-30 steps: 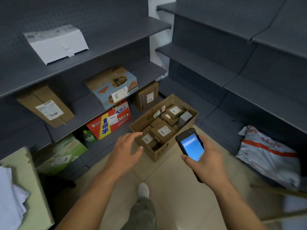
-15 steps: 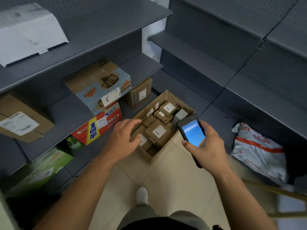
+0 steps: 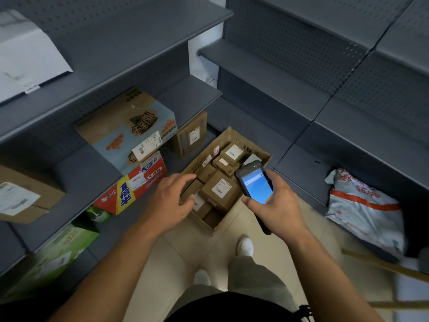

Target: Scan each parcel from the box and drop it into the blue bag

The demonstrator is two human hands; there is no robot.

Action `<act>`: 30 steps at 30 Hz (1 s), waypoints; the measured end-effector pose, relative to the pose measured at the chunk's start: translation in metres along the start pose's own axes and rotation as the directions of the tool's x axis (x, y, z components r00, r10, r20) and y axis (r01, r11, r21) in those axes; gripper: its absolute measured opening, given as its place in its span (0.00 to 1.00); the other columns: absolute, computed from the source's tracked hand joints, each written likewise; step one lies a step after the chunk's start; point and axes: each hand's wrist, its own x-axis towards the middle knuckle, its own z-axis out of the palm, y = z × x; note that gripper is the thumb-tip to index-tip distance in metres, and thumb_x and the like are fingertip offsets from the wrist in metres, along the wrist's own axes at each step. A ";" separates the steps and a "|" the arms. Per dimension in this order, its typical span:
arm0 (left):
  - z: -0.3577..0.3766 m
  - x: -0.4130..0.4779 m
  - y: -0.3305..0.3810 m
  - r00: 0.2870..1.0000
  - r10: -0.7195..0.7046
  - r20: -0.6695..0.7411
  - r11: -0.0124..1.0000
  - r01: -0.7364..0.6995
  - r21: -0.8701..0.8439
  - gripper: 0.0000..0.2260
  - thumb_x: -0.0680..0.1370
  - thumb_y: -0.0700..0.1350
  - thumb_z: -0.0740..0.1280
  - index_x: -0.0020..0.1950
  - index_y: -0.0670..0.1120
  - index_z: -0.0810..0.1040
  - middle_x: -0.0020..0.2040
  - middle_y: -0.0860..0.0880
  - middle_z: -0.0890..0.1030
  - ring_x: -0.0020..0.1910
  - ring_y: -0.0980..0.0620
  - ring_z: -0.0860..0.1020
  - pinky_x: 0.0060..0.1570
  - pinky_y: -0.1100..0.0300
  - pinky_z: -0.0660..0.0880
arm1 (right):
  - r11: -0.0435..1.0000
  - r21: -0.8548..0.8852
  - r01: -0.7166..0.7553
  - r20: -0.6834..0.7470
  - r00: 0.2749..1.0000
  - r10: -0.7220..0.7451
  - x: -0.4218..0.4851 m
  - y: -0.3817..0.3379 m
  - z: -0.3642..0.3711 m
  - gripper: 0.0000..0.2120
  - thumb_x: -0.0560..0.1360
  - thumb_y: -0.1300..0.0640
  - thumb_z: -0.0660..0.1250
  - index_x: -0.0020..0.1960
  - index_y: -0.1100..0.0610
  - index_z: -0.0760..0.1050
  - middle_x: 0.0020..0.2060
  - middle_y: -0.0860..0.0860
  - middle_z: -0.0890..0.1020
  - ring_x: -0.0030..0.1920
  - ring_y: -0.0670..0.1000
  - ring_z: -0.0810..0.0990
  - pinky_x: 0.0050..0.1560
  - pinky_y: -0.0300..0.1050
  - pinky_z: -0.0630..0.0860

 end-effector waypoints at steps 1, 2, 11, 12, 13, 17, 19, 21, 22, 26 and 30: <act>0.002 0.004 0.001 1.000 -0.005 0.003 1.000 0.005 0.004 0.23 0.81 0.49 0.68 0.76 0.58 0.68 0.72 0.55 0.71 0.71 0.55 0.68 0.65 0.55 0.71 | 1.000 0.006 -0.004 0.006 1.000 0.004 0.006 0.001 0.000 0.43 0.63 0.35 0.74 0.72 0.42 0.61 0.63 0.42 0.73 0.56 0.43 0.70 0.40 0.30 0.64; 0.004 0.009 0.001 1.000 -0.015 0.008 1.000 0.015 0.007 0.23 0.81 0.49 0.68 0.76 0.58 0.68 0.72 0.55 0.71 0.71 0.55 0.68 0.65 0.55 0.71 | 1.000 0.010 -0.006 0.013 1.000 0.006 0.013 0.003 0.000 0.43 0.63 0.35 0.74 0.72 0.42 0.61 0.63 0.43 0.73 0.56 0.44 0.70 0.40 0.30 0.65; 0.010 0.072 0.027 0.999 -0.030 -0.024 0.998 0.032 0.056 0.23 0.80 0.53 0.68 0.73 0.65 0.66 0.69 0.62 0.69 0.67 0.63 0.65 0.58 0.66 0.64 | 0.994 0.111 0.008 0.002 1.000 -0.009 0.090 0.019 -0.030 0.43 0.63 0.34 0.74 0.73 0.42 0.60 0.62 0.44 0.75 0.56 0.48 0.76 0.48 0.41 0.76; 0.011 0.082 0.030 0.999 -0.032 -0.024 0.998 0.033 0.057 0.23 0.80 0.54 0.67 0.73 0.66 0.66 0.69 0.63 0.68 0.67 0.63 0.65 0.57 0.66 0.64 | 0.993 0.116 0.018 0.004 1.000 -0.019 0.100 0.021 -0.033 0.43 0.64 0.35 0.75 0.72 0.42 0.60 0.63 0.44 0.74 0.58 0.48 0.74 0.49 0.41 0.76; 0.013 0.092 0.034 0.999 -0.035 -0.026 0.998 0.036 0.055 0.23 0.80 0.54 0.67 0.73 0.66 0.66 0.68 0.64 0.68 0.66 0.64 0.66 0.57 0.66 0.64 | 0.992 0.121 0.023 0.009 1.000 -0.024 0.109 0.024 -0.037 0.43 0.64 0.35 0.75 0.73 0.42 0.61 0.64 0.43 0.73 0.59 0.47 0.73 0.49 0.40 0.75; 0.027 0.128 0.051 0.999 -0.036 -0.032 0.998 0.038 0.055 0.22 0.80 0.55 0.67 0.73 0.67 0.66 0.65 0.68 0.66 0.65 0.65 0.66 0.57 0.64 0.66 | 0.989 0.142 0.026 0.018 0.999 -0.029 0.148 0.039 -0.052 0.42 0.64 0.37 0.76 0.72 0.41 0.61 0.63 0.42 0.73 0.57 0.44 0.71 0.41 0.31 0.66; 0.037 0.144 0.061 0.998 -0.041 -0.041 0.997 0.043 0.065 0.22 0.80 0.54 0.67 0.73 0.65 0.67 0.65 0.67 0.66 0.65 0.64 0.66 0.58 0.63 0.65 | 0.992 0.127 0.023 0.033 0.999 -0.027 0.167 0.047 -0.059 0.42 0.63 0.37 0.76 0.72 0.41 0.61 0.62 0.42 0.72 0.57 0.44 0.71 0.40 0.31 0.65; 0.046 0.159 0.070 0.996 -0.063 -0.065 0.995 0.068 0.075 0.22 0.80 0.53 0.68 0.73 0.63 0.68 0.65 0.66 0.67 0.65 0.64 0.65 0.57 0.65 0.63 | 0.994 0.109 0.031 0.050 0.998 -0.037 0.185 0.055 -0.065 0.42 0.63 0.37 0.76 0.72 0.42 0.61 0.62 0.42 0.72 0.57 0.45 0.71 0.41 0.31 0.67; 0.051 0.164 0.074 0.994 -0.078 -0.073 0.994 0.083 0.074 0.22 0.80 0.53 0.68 0.74 0.63 0.68 0.65 0.65 0.67 0.65 0.64 0.65 0.57 0.65 0.63 | 0.994 0.105 0.035 0.062 0.997 -0.042 0.193 0.059 -0.067 0.42 0.63 0.37 0.77 0.72 0.42 0.61 0.62 0.42 0.72 0.57 0.45 0.71 0.42 0.32 0.68; 0.065 0.182 0.092 0.984 -0.160 -0.075 0.984 0.165 0.060 0.22 0.82 0.52 0.67 0.75 0.60 0.69 0.69 0.60 0.71 0.68 0.59 0.67 0.62 0.58 0.68 | 0.995 0.091 0.030 0.125 0.991 -0.042 0.225 0.074 -0.074 0.42 0.64 0.37 0.77 0.72 0.41 0.61 0.63 0.42 0.72 0.57 0.45 0.71 0.44 0.31 0.67; 0.072 0.189 0.101 0.973 -0.211 -0.099 0.974 0.217 0.057 0.21 0.81 0.49 0.67 0.75 0.57 0.70 0.70 0.55 0.73 0.70 0.54 0.70 0.67 0.52 0.71 | 0.993 0.092 0.067 0.195 0.977 -0.084 0.250 0.078 -0.075 0.42 0.65 0.38 0.77 0.72 0.42 0.61 0.65 0.43 0.72 0.58 0.43 0.70 0.45 0.29 0.65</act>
